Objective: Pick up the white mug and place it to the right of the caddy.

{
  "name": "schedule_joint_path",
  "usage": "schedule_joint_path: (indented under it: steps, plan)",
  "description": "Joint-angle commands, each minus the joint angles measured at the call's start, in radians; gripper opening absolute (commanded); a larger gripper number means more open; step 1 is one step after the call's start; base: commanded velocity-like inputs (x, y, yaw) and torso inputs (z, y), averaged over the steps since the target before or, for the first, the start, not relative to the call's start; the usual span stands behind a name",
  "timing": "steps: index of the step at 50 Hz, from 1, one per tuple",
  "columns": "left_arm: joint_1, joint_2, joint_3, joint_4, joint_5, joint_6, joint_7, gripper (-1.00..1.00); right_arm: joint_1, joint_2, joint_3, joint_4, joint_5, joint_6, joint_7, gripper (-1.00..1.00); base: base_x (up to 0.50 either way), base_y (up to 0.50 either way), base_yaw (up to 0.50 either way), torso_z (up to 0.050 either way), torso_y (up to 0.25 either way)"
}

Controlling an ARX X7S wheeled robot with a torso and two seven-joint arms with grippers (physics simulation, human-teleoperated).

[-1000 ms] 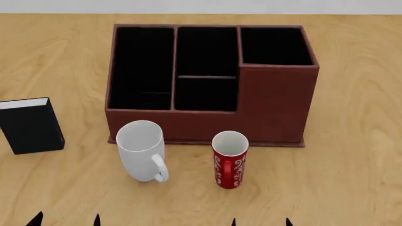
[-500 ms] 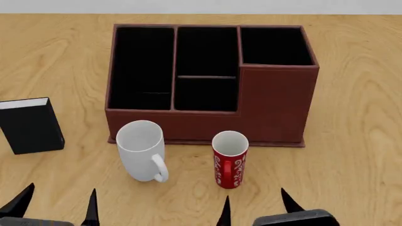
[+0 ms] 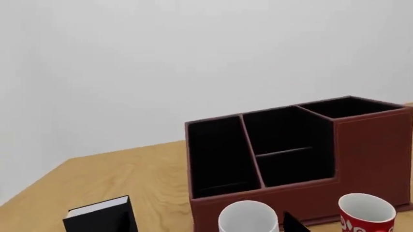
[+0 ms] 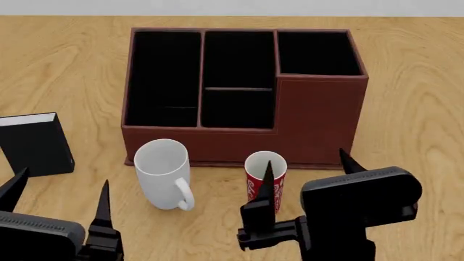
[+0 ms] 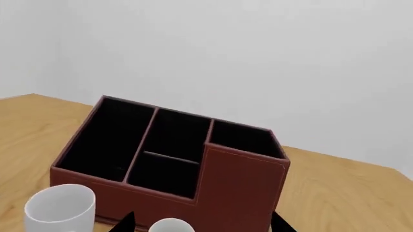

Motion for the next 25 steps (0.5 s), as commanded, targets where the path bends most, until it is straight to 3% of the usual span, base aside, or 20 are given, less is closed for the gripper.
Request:
schedule_joint_path:
  steps: [1, 18, 25]
  plan:
    - [-0.063, -0.011, 0.014, 0.076, 0.007, -0.109, -0.008, 1.00, 0.080, 0.018, 0.002, -0.077, 0.004, 0.117, -0.001, 1.00, 0.00, 0.00, 0.00, 0.000, 0.000]
    - [-0.066, -0.025, 0.037, 0.097, 0.008, -0.125, -0.024, 1.00, 0.073, 0.019, 0.017, -0.083, 0.021, 0.107, 0.008, 1.00, 0.00, 0.00, 0.00, 0.000, 0.000]
    - [-0.064, -0.028, 0.036, 0.110, 0.003, -0.126, -0.030, 1.00, 0.074, 0.020, 0.018, -0.090, 0.026, 0.112, 0.012, 1.00, 0.26, 0.00, 0.00, 0.000, 0.000]
